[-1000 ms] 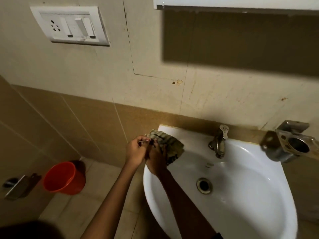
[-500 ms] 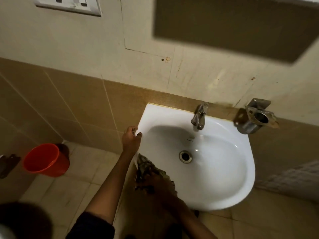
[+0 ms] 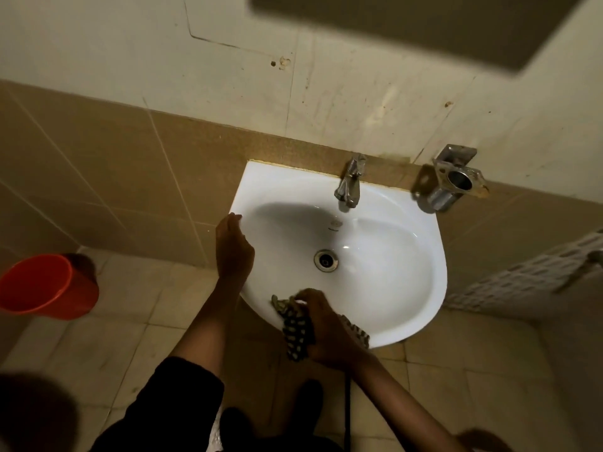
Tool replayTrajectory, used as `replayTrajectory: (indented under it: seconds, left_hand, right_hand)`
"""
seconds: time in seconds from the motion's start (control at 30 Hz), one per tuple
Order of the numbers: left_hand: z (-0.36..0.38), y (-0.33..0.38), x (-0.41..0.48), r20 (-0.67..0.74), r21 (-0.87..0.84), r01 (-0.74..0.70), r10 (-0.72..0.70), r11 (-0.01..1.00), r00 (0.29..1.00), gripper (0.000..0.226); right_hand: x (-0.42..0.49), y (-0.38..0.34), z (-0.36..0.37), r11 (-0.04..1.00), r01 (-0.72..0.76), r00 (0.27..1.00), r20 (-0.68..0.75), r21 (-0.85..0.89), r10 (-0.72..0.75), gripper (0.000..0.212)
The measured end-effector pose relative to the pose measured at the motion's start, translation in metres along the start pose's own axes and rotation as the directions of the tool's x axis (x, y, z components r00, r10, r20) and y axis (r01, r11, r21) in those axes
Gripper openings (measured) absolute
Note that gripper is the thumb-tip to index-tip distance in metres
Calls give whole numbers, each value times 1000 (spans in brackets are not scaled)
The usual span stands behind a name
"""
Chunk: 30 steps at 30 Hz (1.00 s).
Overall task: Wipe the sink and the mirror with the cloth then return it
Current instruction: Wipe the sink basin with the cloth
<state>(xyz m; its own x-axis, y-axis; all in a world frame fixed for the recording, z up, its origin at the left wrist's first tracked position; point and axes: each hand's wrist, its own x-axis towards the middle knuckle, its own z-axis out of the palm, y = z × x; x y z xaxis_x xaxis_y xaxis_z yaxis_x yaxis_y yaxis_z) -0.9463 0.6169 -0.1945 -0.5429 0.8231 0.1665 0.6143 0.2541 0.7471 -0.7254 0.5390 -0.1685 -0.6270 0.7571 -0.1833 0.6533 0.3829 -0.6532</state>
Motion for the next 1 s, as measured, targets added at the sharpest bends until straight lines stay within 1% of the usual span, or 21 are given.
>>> replayTrajectory:
  seconds: [0.03, 0.07, 0.1, 0.13, 0.2, 0.27, 0.33, 0.43, 0.53, 0.63, 0.7, 0.8, 0.9, 1.0]
  left_hand:
    - [1, 0, 0, -3, 12, -3, 3, 1000, 1000, 42]
    - [3, -1, 1, -5, 23, -7, 7, 1000, 1000, 43]
    - [3, -1, 1, -4, 32, -13, 13, 999, 1000, 44]
    - [5, -2, 1, -2, 40, -21, 21, 999, 1000, 46]
    - [5, -5, 1, 2, 57, -28, 28, 998, 1000, 48]
    - [7, -6, 2, 11, 56, -17, 16, 998, 1000, 49]
    - [7, -6, 2, 21, 55, -6, 5, 998, 1000, 50]
    - [6, -5, 2, 21, 56, 14, -15, 998, 1000, 49]
    - [7, -5, 2, 22, 45, 19, -20, 999, 1000, 51]
    - [7, -6, 4, 32, 13, 46, -46, 999, 998, 53]
    - [7, -7, 5, 47, -6, 55, -55, 998, 997, 54]
    - [9, -8, 7, 45, 0, 91, -91, 996, 995, 54]
    - [10, -6, 7, 43, 45, 63, -65, 997, 997, 54]
    - [10, -7, 9, 44, 67, 34, -37, 997, 998, 54]
  right_hand:
    - [3, -4, 4, 995, -13, 998, 56, -101, 18, 77]
    - [5, -8, 9, 980, -27, 994, 96, -199, 47, 77]
    - [6, -13, 13, 963, -48, 992, 98, -264, 76, 73]
    - [5, -15, 17, 950, -49, 996, 61, -310, 71, 67]
    - [0, -12, 22, 921, -18, 999, 21, -388, 28, 62]
    - [-9, 1, 17, 903, -14, 1000, 3, -430, 18, 61]
    - [-24, 16, 3, 874, 4, 999, 33, -486, 14, 59]
    - [-50, 47, -27, 869, -14, 999, 39, -494, 38, 53]
    - [-68, 90, -59, 871, -127, 992, -46, -475, 119, 49]
    - [-64, 138, -95, 812, -231, 973, -113, -536, 202, 47]
    - [-49, 159, -119, 743, -272, 958, -101, -611, 268, 49]
    - [-12, 190, -144, 607, -237, 959, -84, -758, 270, 58]
    - [26, 199, -150, 544, -198, 956, -38, -816, 290, 78]
    - [48, 202, -146, 468, -145, 957, -4, -872, 291, 83]
